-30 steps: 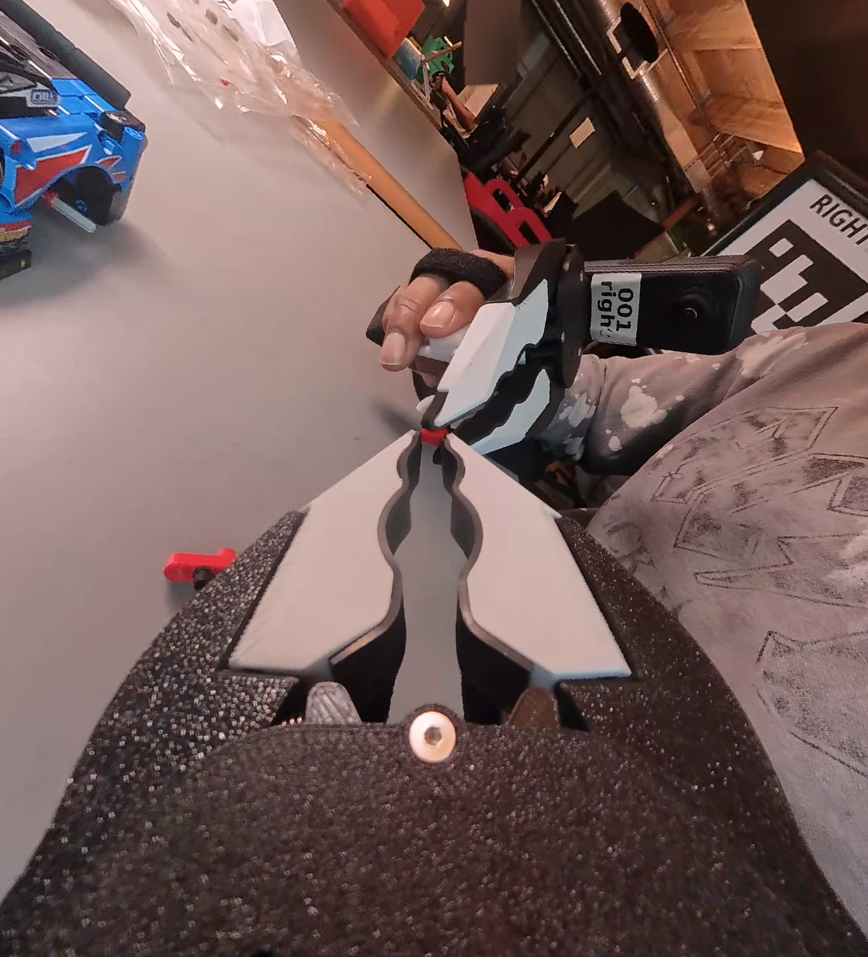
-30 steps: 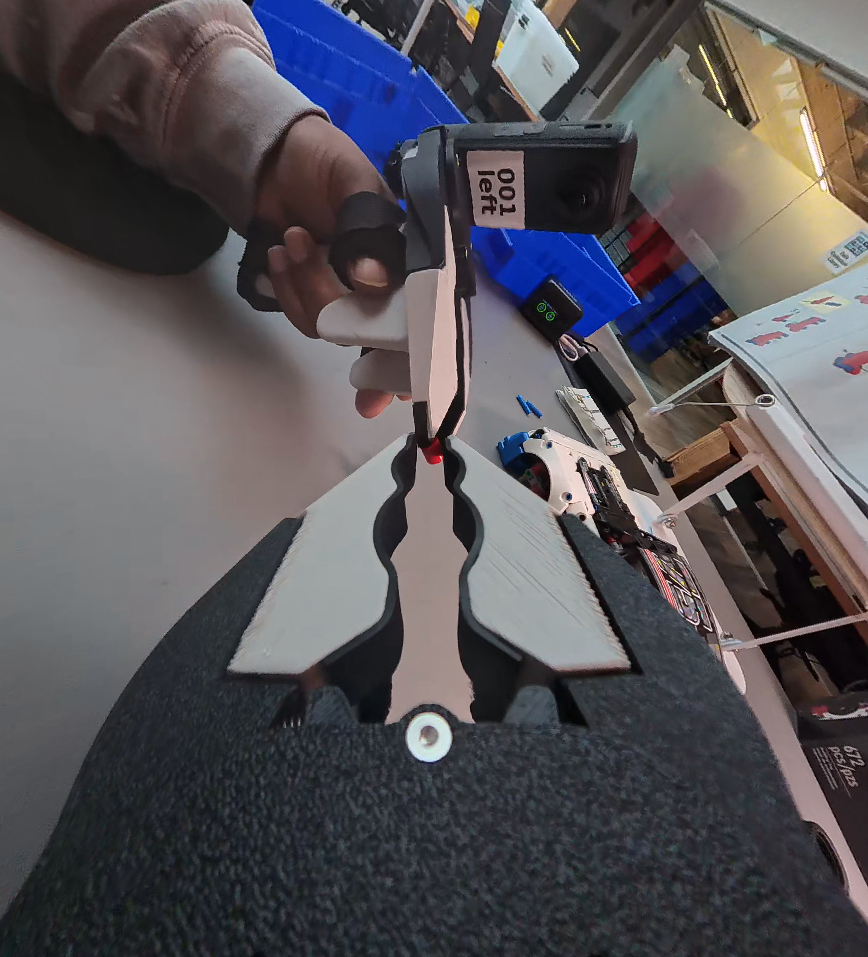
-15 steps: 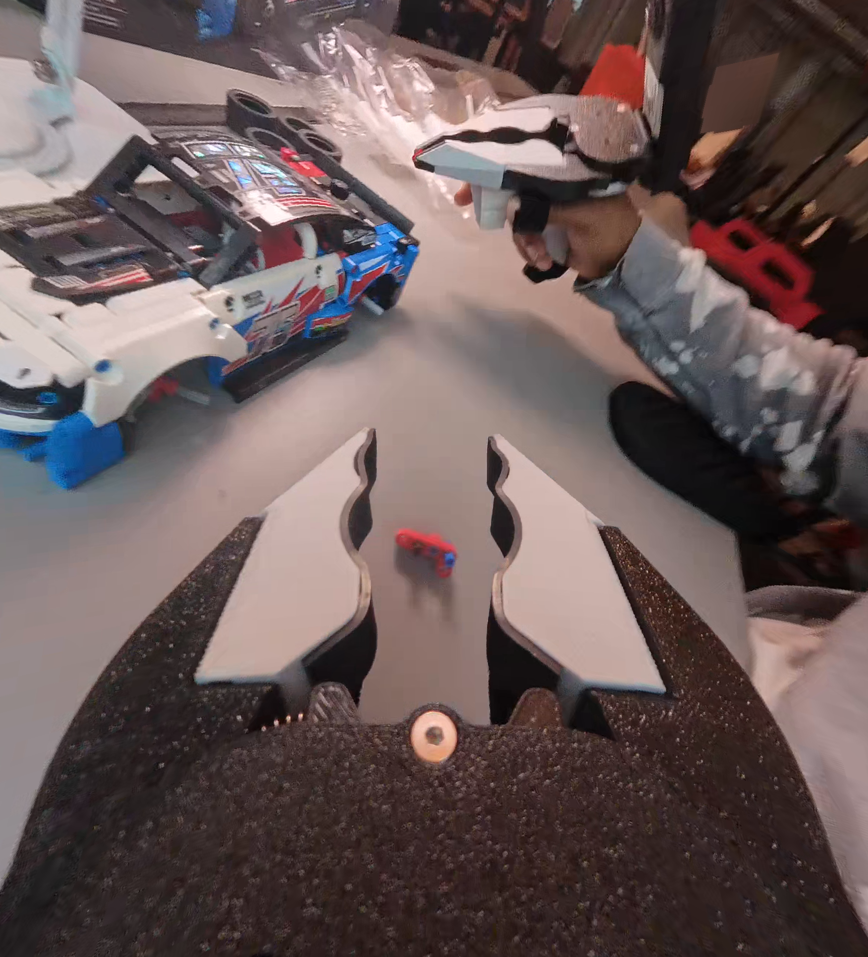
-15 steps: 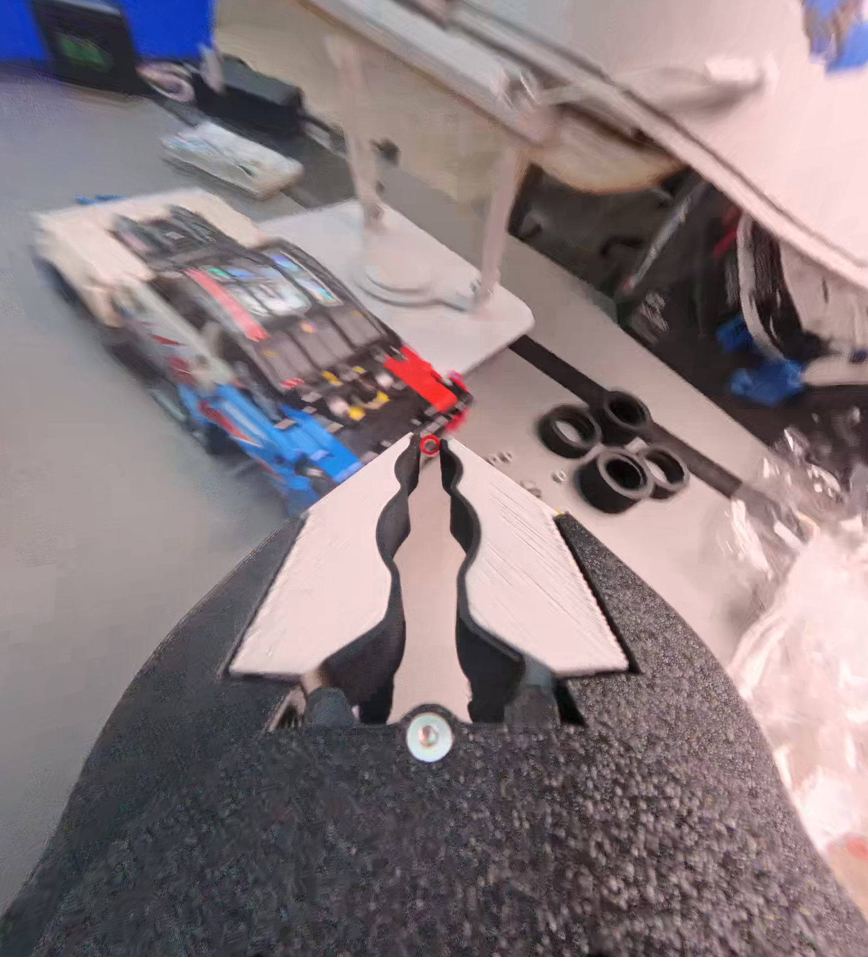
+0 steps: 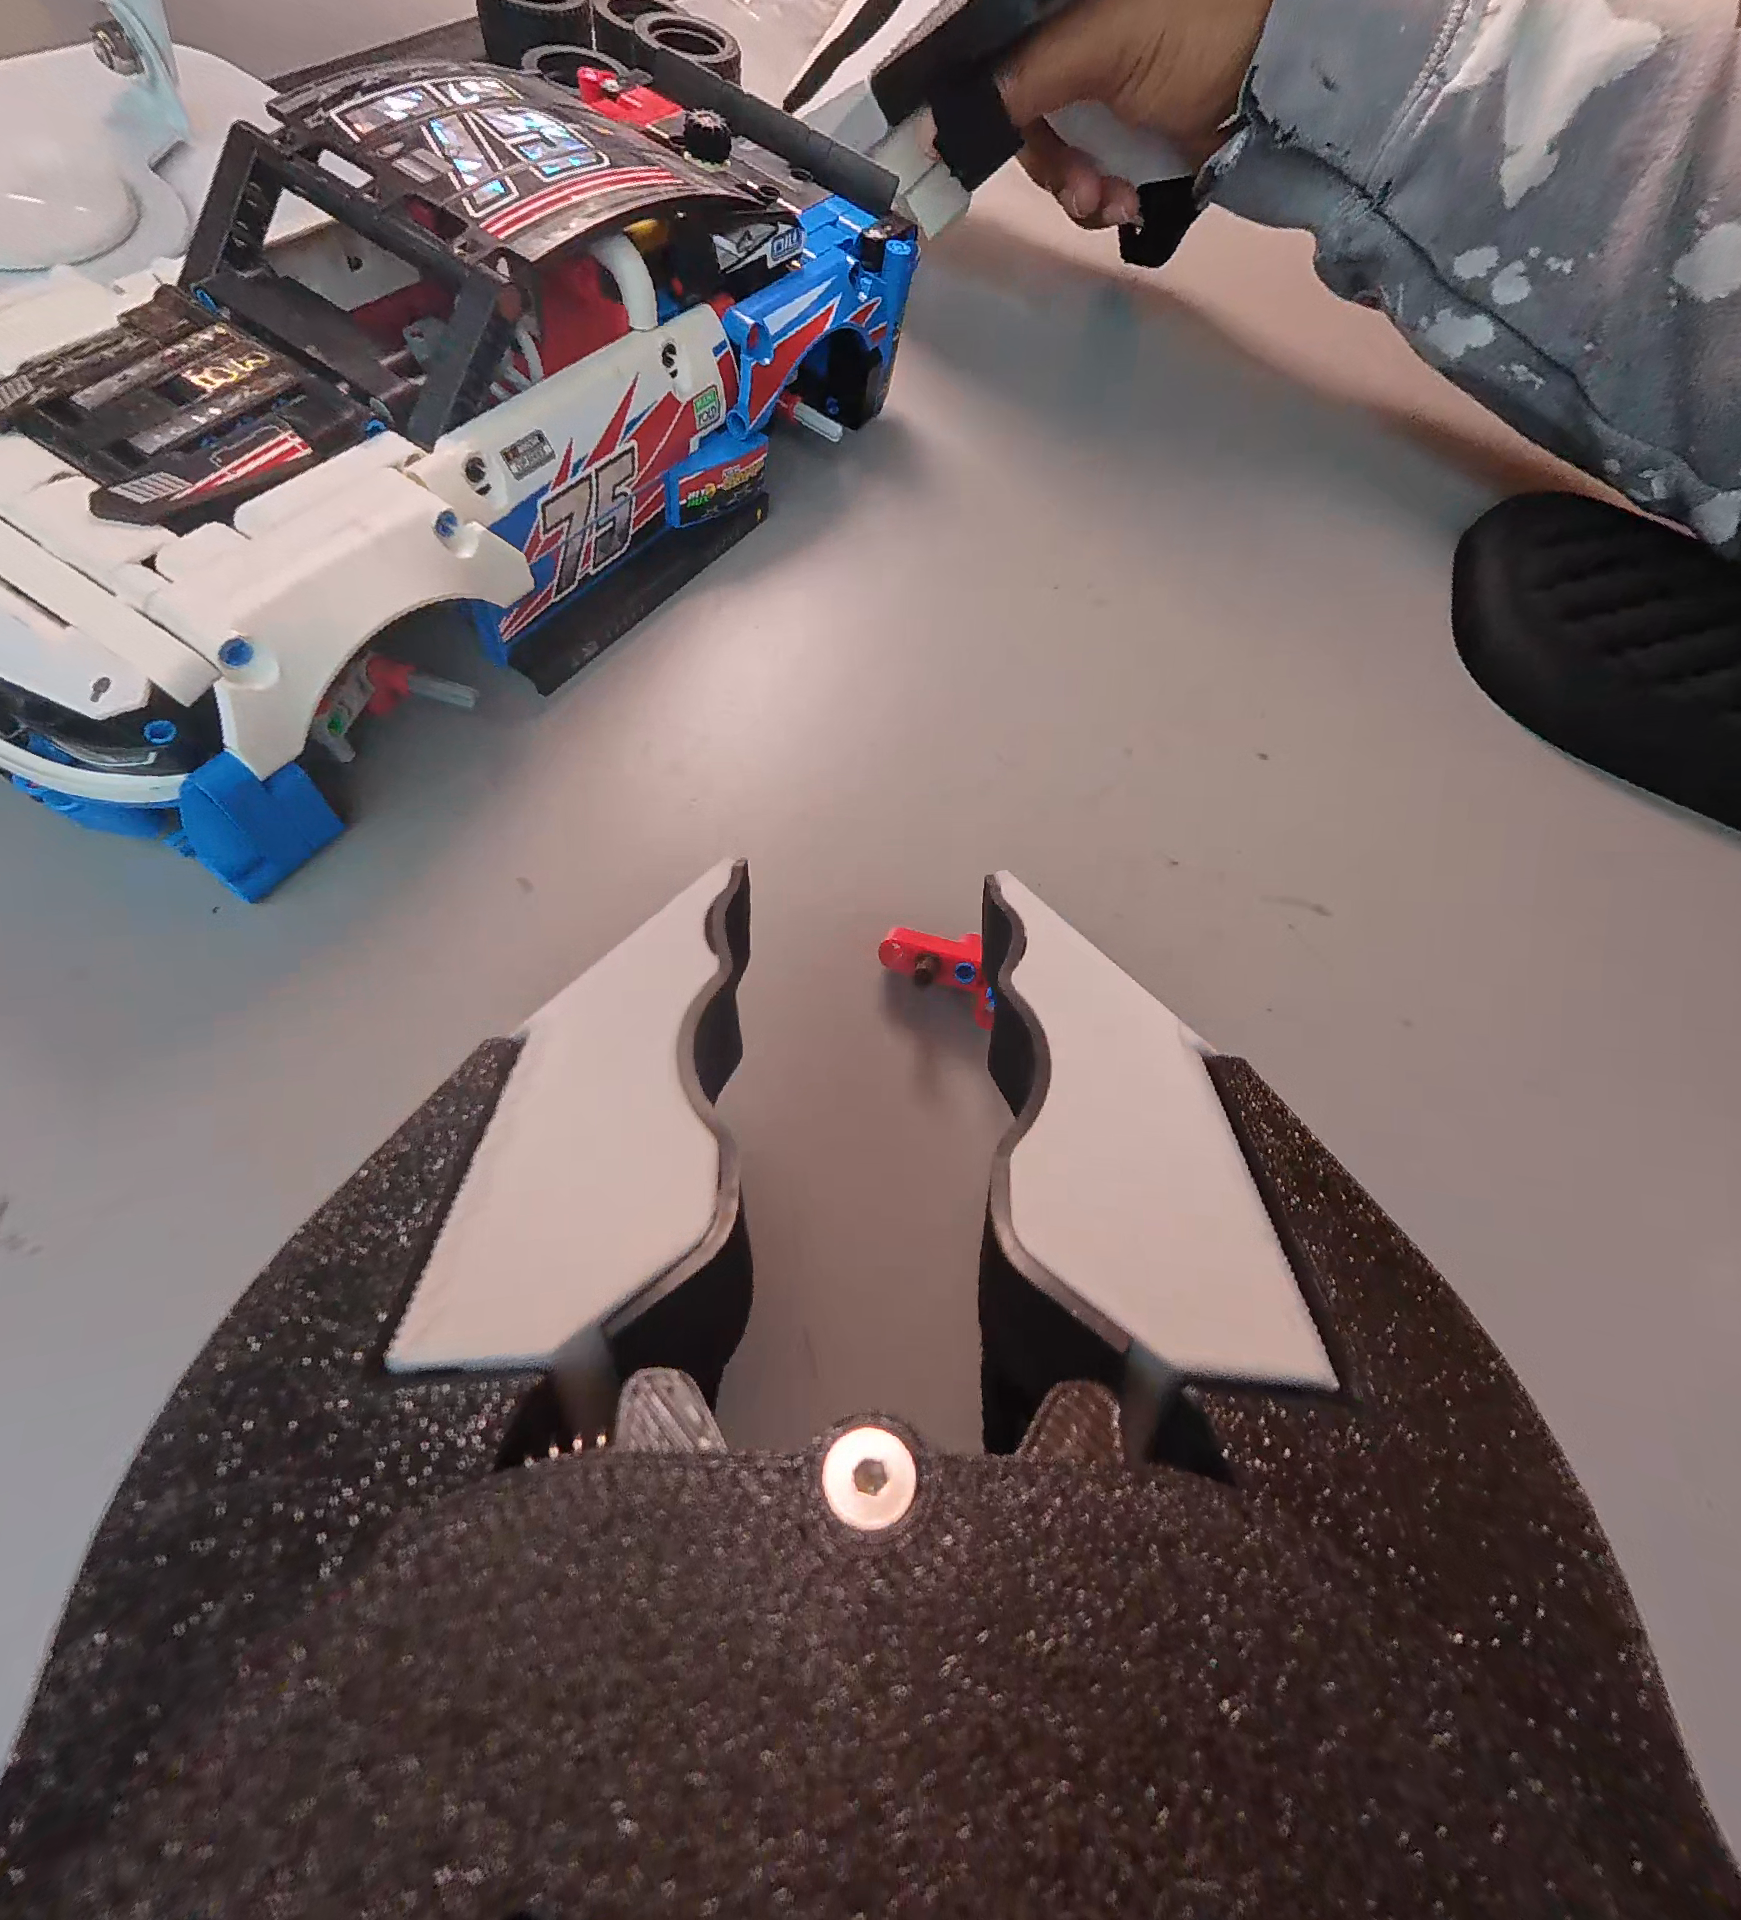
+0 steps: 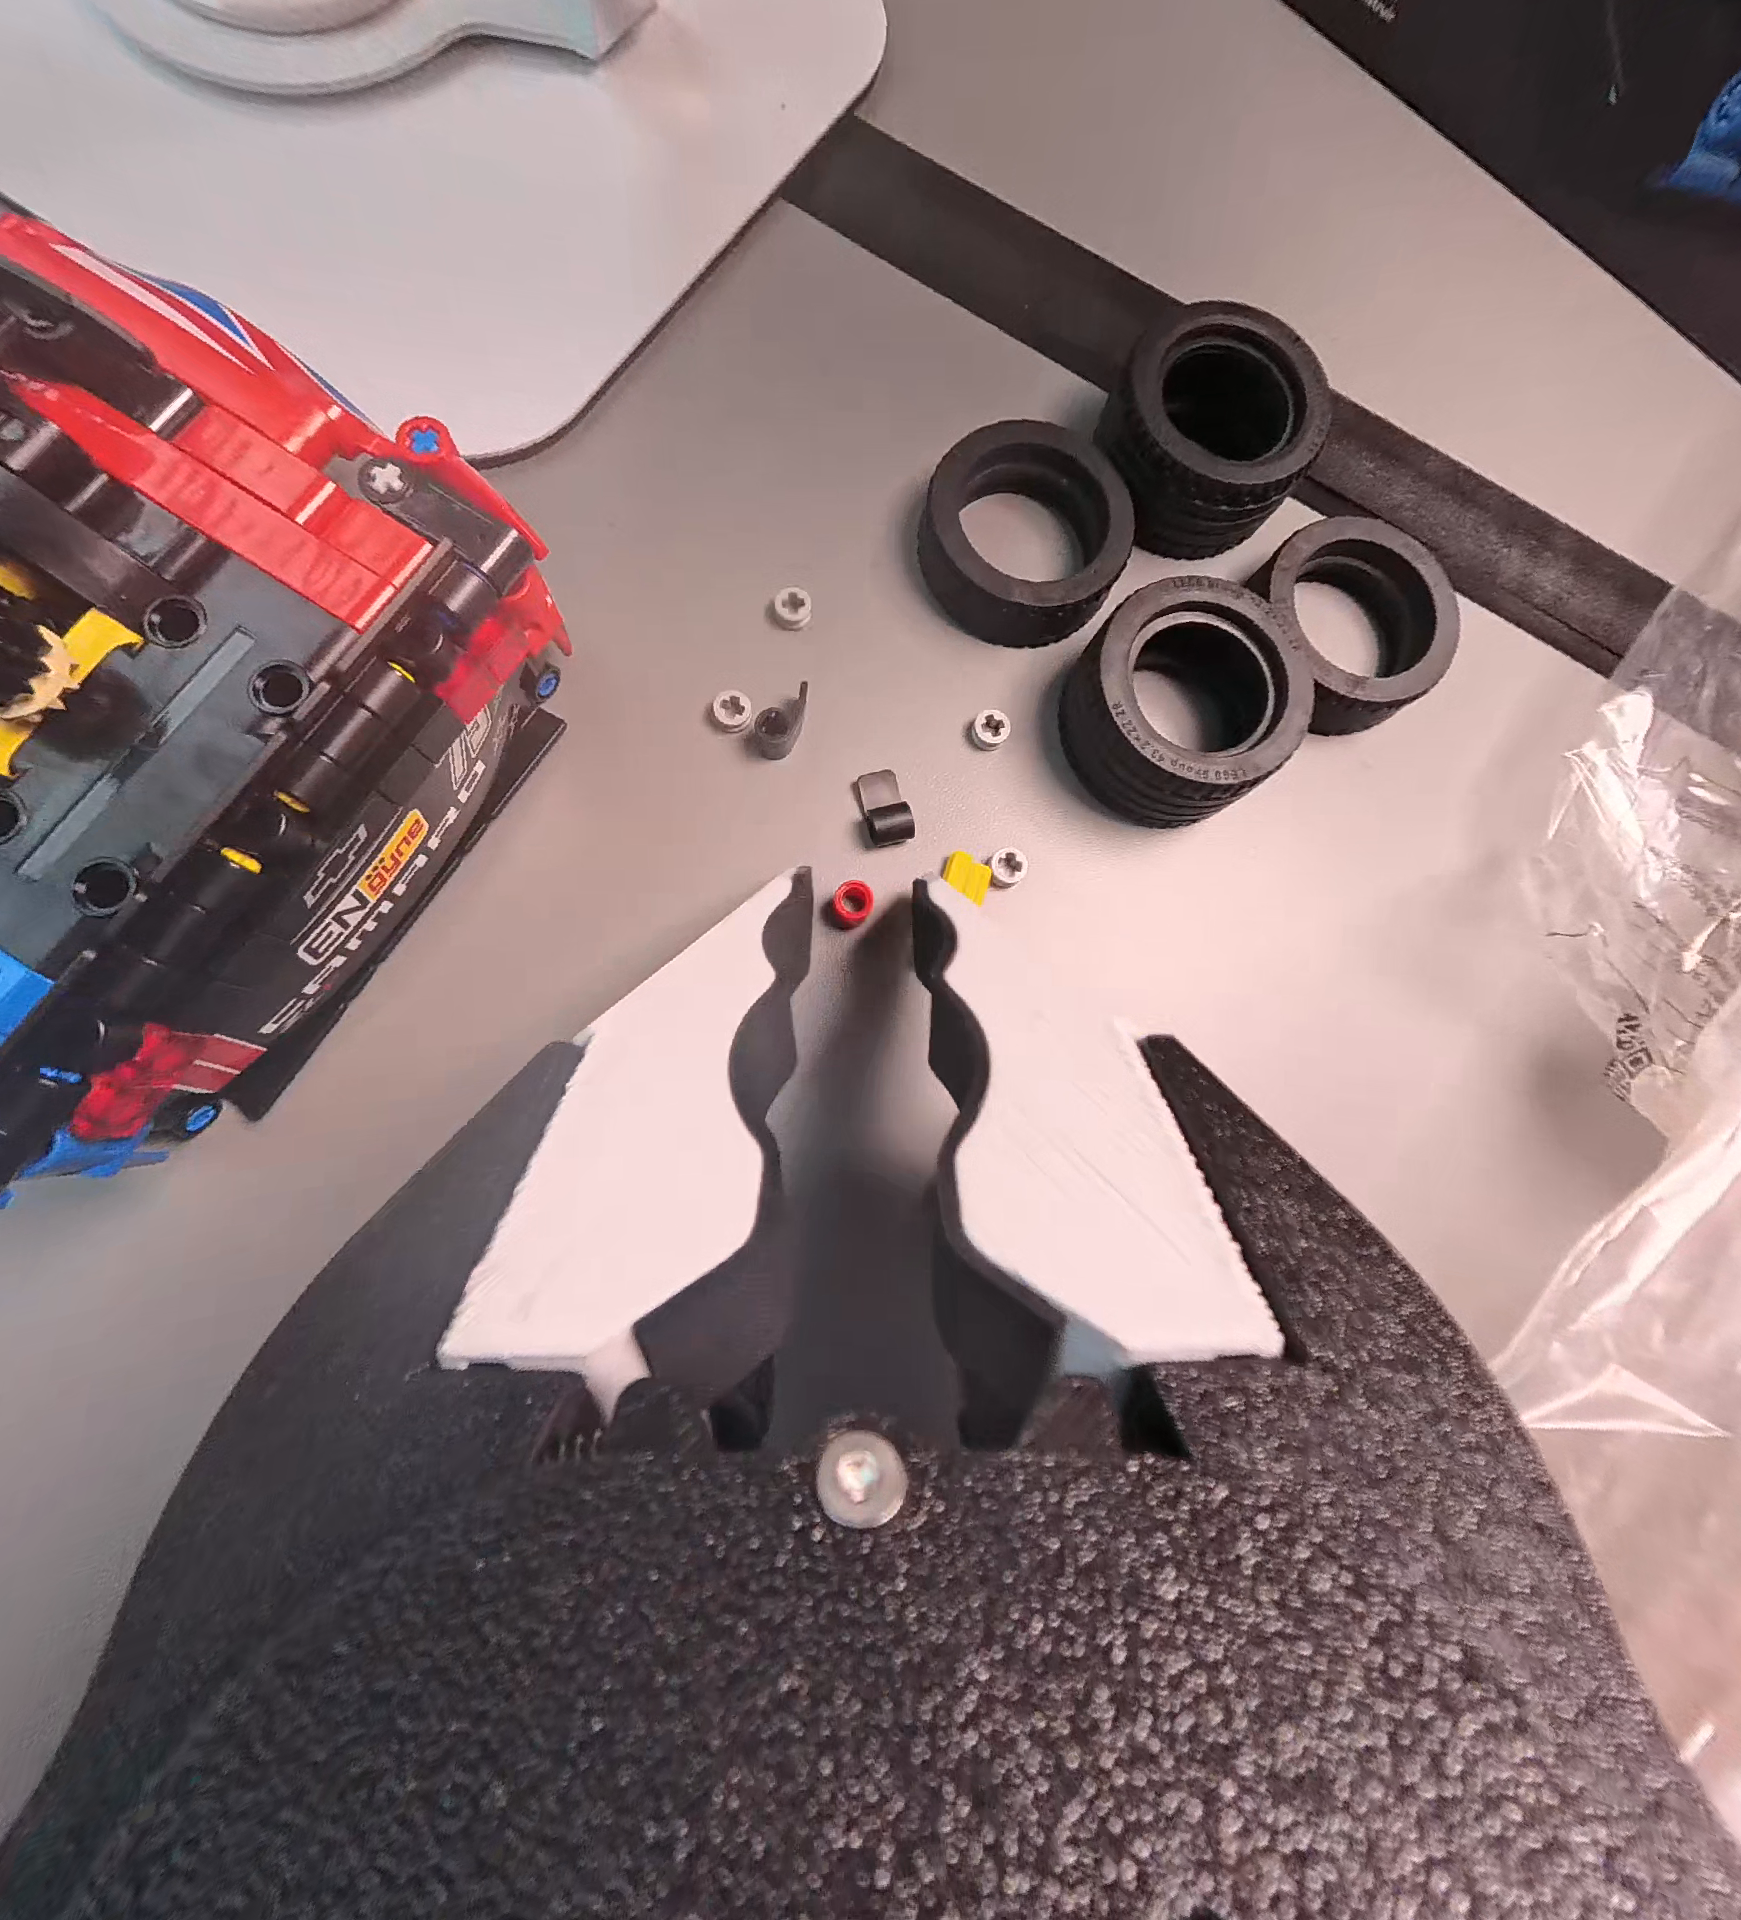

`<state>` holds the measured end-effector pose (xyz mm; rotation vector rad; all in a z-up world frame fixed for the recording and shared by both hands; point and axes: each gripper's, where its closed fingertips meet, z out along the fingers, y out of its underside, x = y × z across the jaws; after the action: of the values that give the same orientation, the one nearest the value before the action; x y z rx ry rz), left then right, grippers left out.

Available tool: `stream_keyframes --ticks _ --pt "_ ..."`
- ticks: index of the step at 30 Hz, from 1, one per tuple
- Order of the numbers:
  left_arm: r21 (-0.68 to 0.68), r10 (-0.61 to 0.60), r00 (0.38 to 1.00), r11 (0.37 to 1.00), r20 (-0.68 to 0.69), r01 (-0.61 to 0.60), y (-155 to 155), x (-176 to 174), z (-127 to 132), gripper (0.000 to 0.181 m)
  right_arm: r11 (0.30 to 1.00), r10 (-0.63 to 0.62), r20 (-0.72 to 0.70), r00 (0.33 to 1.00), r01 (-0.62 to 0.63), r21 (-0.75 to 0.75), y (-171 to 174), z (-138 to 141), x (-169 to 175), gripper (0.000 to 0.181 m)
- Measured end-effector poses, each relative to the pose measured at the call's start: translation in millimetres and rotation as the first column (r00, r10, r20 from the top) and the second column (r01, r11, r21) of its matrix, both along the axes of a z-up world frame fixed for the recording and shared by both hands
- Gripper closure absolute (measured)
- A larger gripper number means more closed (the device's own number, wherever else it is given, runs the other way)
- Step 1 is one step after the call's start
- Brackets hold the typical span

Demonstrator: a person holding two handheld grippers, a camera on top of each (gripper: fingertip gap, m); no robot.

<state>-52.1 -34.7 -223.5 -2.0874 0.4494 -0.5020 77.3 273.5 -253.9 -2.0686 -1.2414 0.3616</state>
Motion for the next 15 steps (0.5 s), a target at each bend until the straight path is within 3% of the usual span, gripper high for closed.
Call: stream_keyframes --ticks 4,9,12,15 --pt "-0.001 0.006 1.000 1.000 0.006 -0.006 0 -1 1 0.139 0.999 -0.010 -0.143 0.990 0.018 0.051 1 29 -4 0.160" --pt "-0.008 0.011 1.000 1.000 0.015 -0.011 1 -3 1 0.138 0.994 0.044 -0.373 0.927 -0.002 0.113 -15 81 -15 0.153" --pt "-0.014 0.014 1.000 1.000 0.018 -0.014 2 -3 0 0.139 0.982 0.182 -0.444 0.877 -0.142 0.122 -49 100 -33 0.148" --pt "-0.024 0.015 1.000 1.000 0.018 -0.014 2 -3 -1 0.139 0.922 0.386 -0.373 0.844 -0.370 0.117 -95 99 -59 0.123"
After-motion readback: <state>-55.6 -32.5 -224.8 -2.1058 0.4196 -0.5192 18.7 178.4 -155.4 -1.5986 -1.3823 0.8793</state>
